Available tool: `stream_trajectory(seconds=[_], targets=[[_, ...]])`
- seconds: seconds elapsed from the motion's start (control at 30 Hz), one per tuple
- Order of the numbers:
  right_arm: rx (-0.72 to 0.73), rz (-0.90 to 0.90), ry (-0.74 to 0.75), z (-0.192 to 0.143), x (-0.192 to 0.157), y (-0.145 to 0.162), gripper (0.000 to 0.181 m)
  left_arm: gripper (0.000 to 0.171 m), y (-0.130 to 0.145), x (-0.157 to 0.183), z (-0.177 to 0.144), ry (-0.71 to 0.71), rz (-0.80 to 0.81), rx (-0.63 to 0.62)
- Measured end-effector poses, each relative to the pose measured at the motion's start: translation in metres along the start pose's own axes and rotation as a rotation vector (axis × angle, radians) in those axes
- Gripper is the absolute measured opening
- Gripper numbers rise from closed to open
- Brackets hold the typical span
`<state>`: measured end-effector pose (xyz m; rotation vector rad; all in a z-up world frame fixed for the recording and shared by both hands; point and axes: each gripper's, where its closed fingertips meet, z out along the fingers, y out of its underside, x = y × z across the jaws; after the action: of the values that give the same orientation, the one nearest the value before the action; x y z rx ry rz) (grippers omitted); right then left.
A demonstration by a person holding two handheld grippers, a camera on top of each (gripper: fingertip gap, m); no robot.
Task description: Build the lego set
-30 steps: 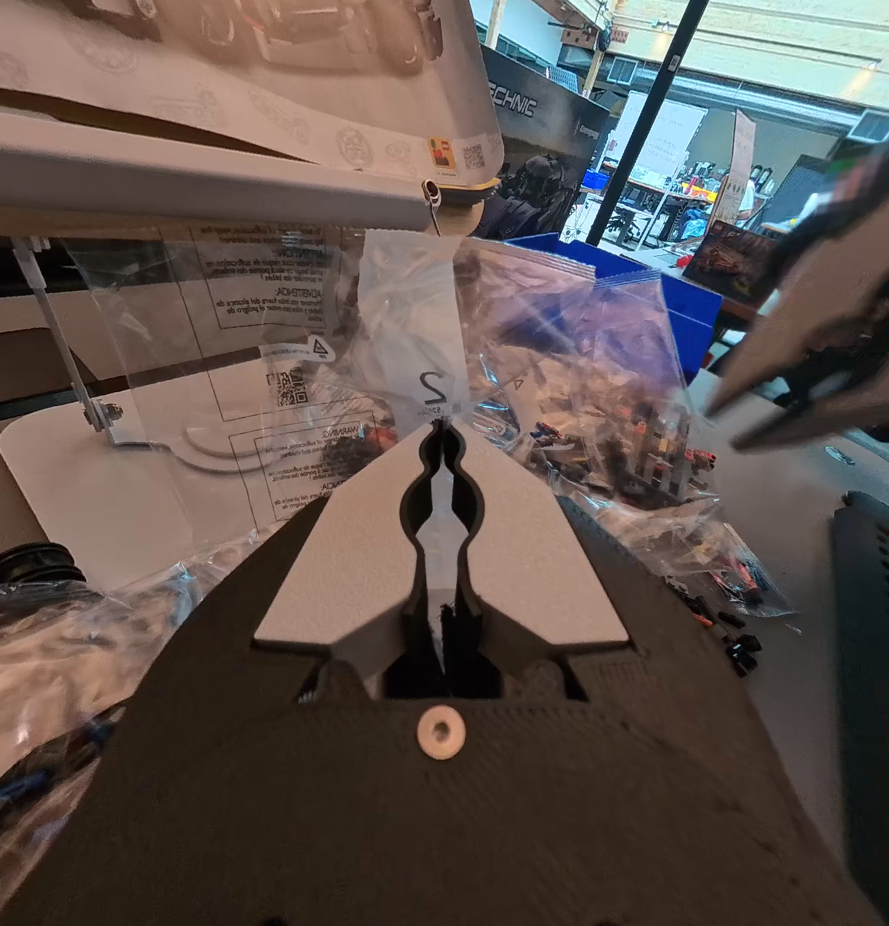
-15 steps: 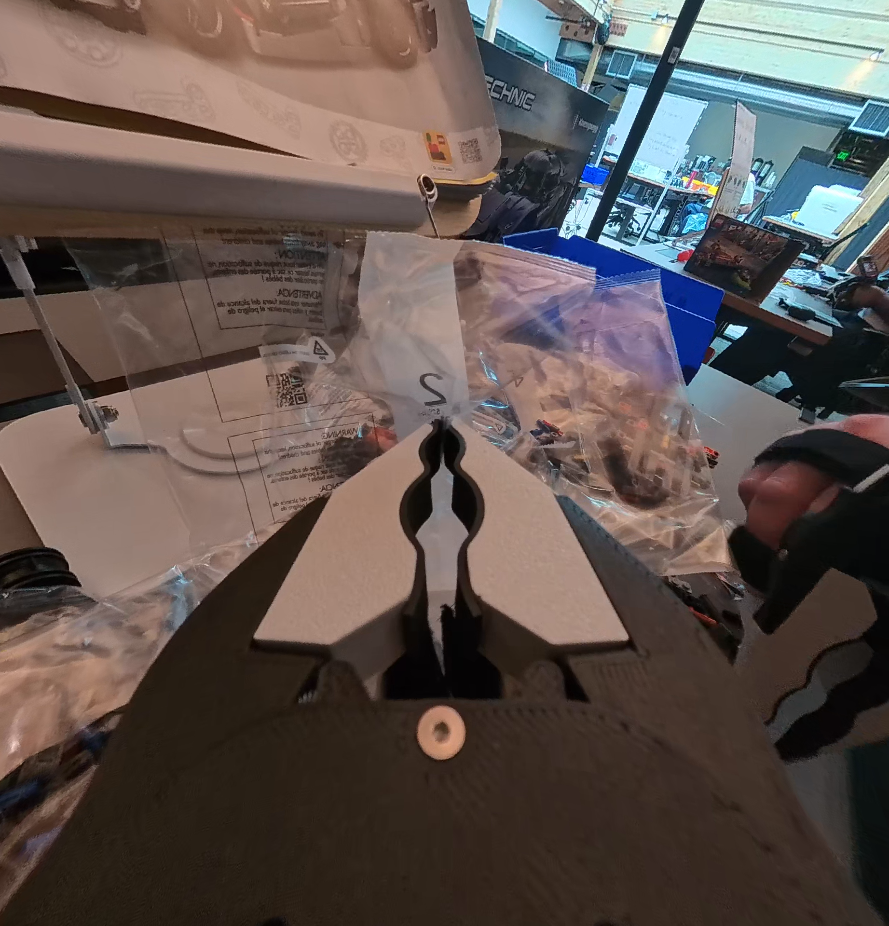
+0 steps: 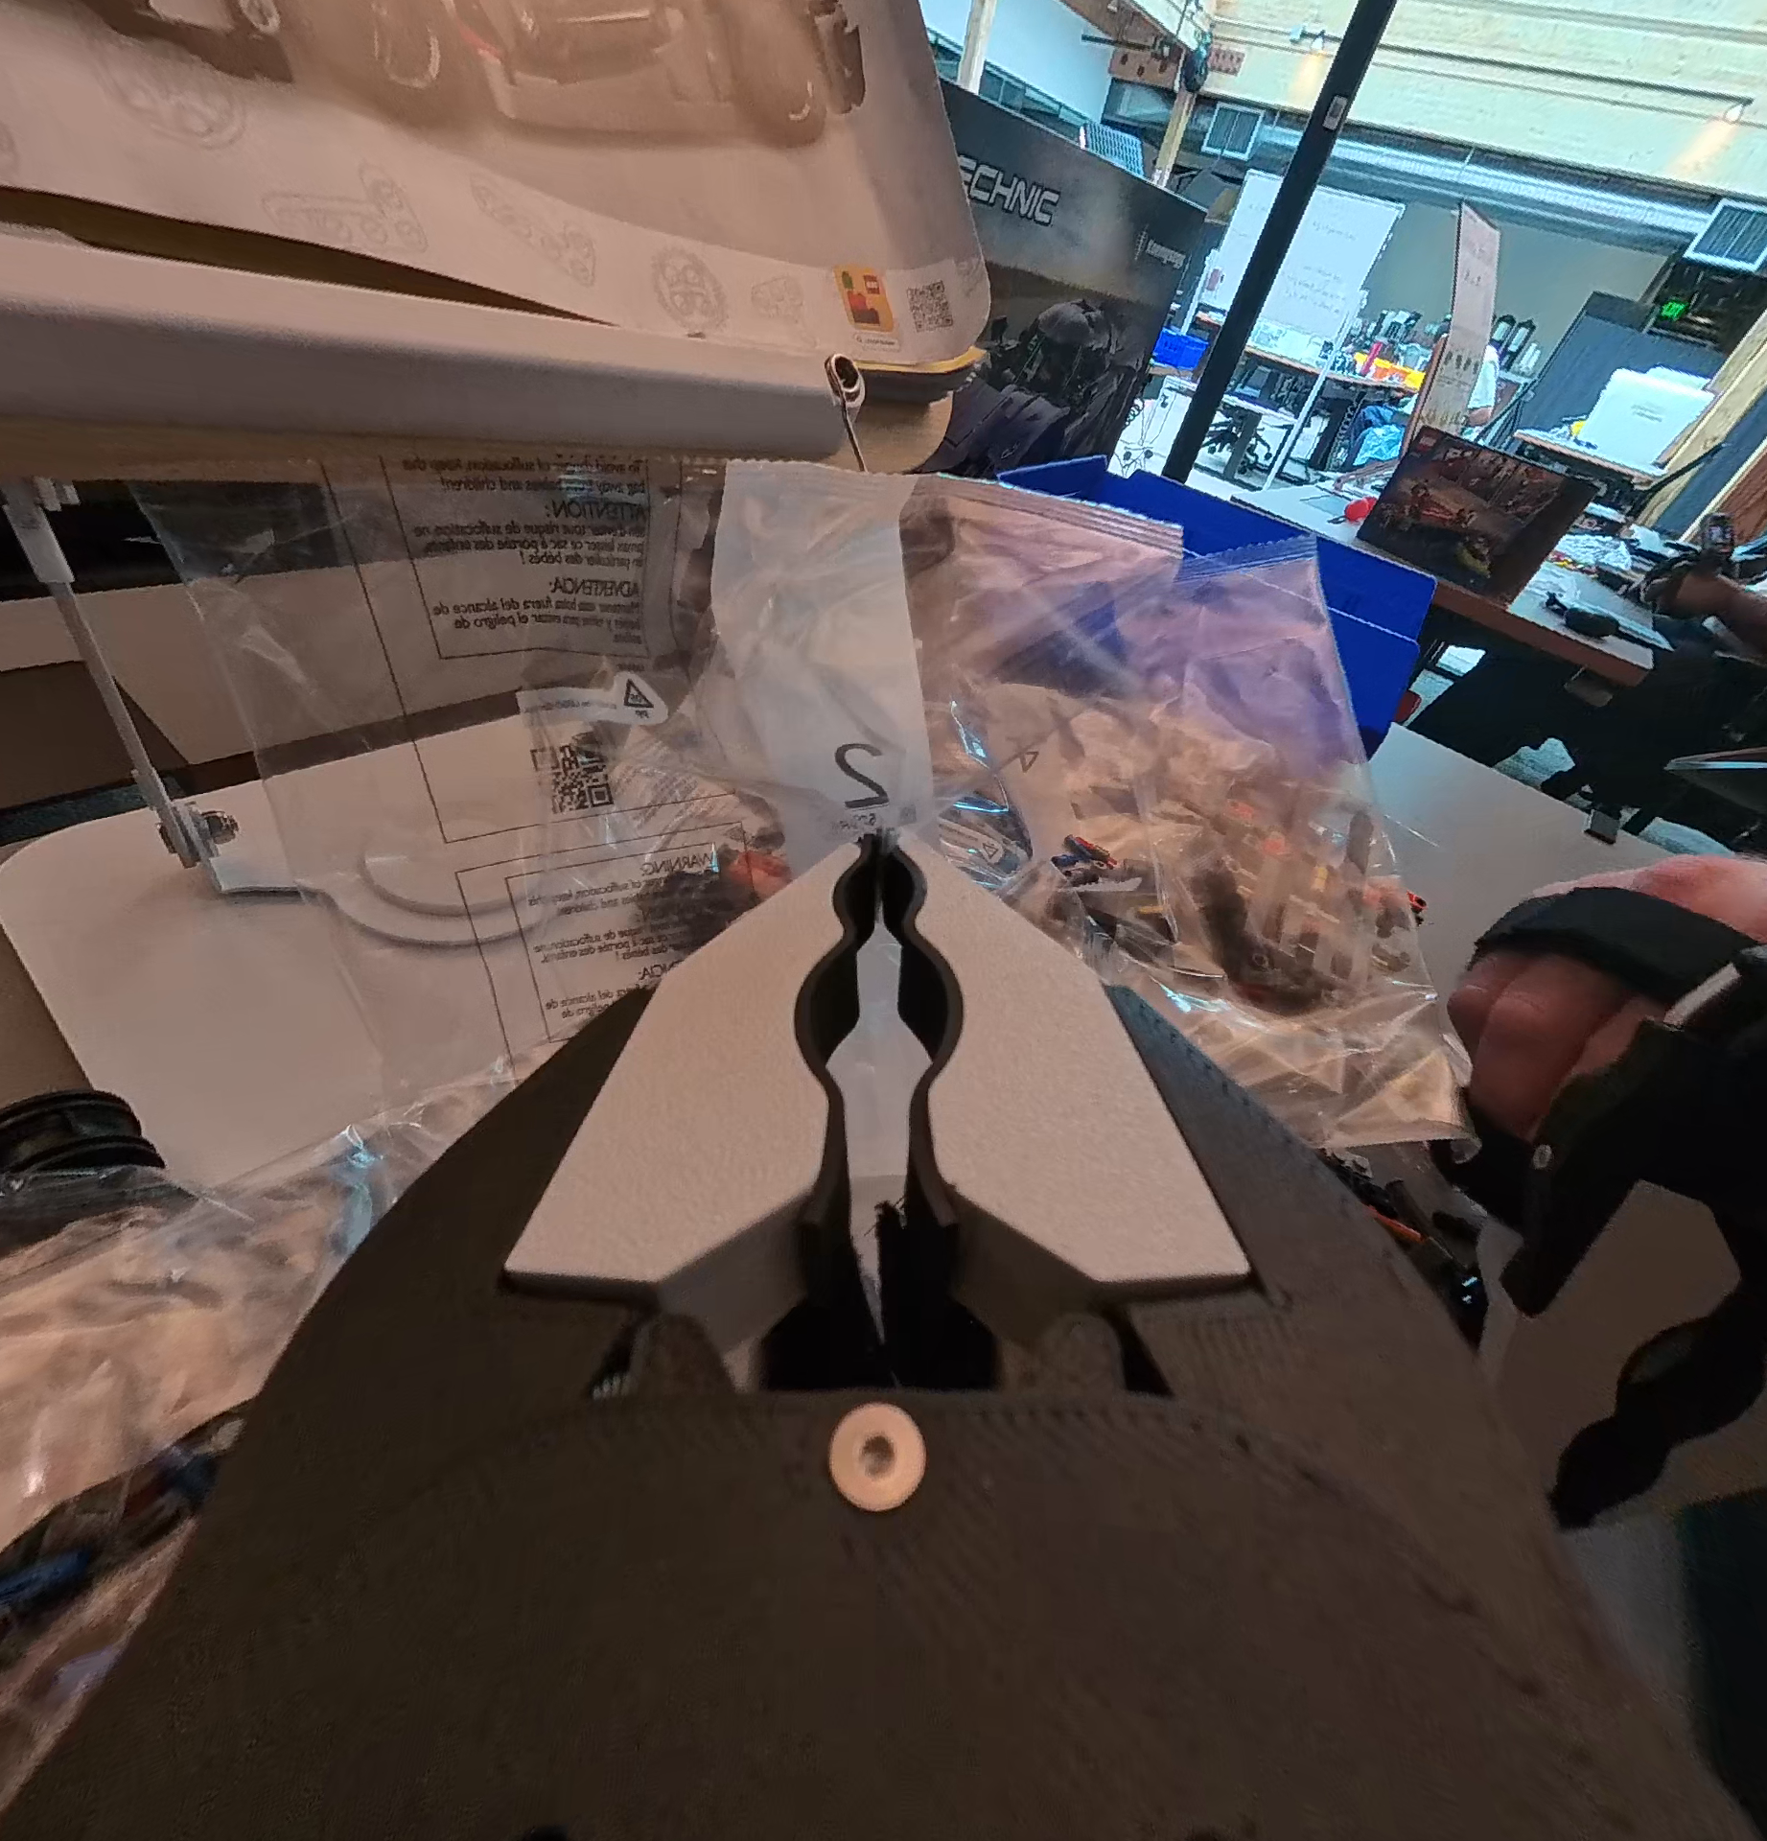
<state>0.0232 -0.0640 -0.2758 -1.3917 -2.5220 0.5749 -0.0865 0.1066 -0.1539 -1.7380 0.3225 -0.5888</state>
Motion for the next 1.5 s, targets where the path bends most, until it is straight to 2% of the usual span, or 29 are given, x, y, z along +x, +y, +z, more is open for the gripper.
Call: stream_trajectory(seconds=[0.2, 0.37, 0.63, 0.7, 0.77, 0.87, 0.97, 1.13, 1.3, 1.5], targets=[[0.065, 0.000, 0.018, -0.014, 0.002, -0.008, 0.002, 0.000, 0.001, 0.001, 0.001, 0.001, 0.005, -0.005], [0.207, 0.008, 0.118, -0.060, 0.024, -0.031, 0.001, 0.000, 0.001, 0.001, 0.002, 0.000, 0.007, -0.007], [0.188, 0.142, 0.491, -0.123, 0.130, -0.036, 0.002, 0.000, 0.003, 0.000, 0.002, -0.001, 0.010, -0.012], [0.081, 0.226, 0.631, -0.130, 0.168, -0.013, 0.004, 0.000, 0.003, 0.001, 0.003, -0.001, 0.010, -0.014], [-0.002, 0.264, 0.679, -0.126, 0.187, 0.004, 0.019, 0.000, 0.003, 0.000, 0.002, -0.003, 0.014, -0.015], [0.071, 0.264, 0.645, -0.121, 0.182, -0.005, 0.014, 0.000, 0.002, -0.001, 0.001, -0.005, 0.011, -0.011], [0.093, 0.237, 0.672, -0.134, 0.172, -0.008, 0.013, 0.000, 0.002, -0.001, 0.001, -0.004, 0.008, -0.010], [0.161, 0.182, 0.519, -0.141, 0.113, -0.014, 0.012, 0.000, 0.003, 0.000, 0.002, -0.003, 0.011, -0.013], [0.074, 0.171, 0.277, -0.094, 0.054, 0.015, 0.021, 0.000, 0.004, 0.000, 0.004, -0.002, 0.014, -0.019], [-0.031, 0.173, 0.162, -0.042, 0.034, 0.041, 0.028, 0.000, 0.006, 0.001, 0.005, -0.002, 0.022, -0.025]])
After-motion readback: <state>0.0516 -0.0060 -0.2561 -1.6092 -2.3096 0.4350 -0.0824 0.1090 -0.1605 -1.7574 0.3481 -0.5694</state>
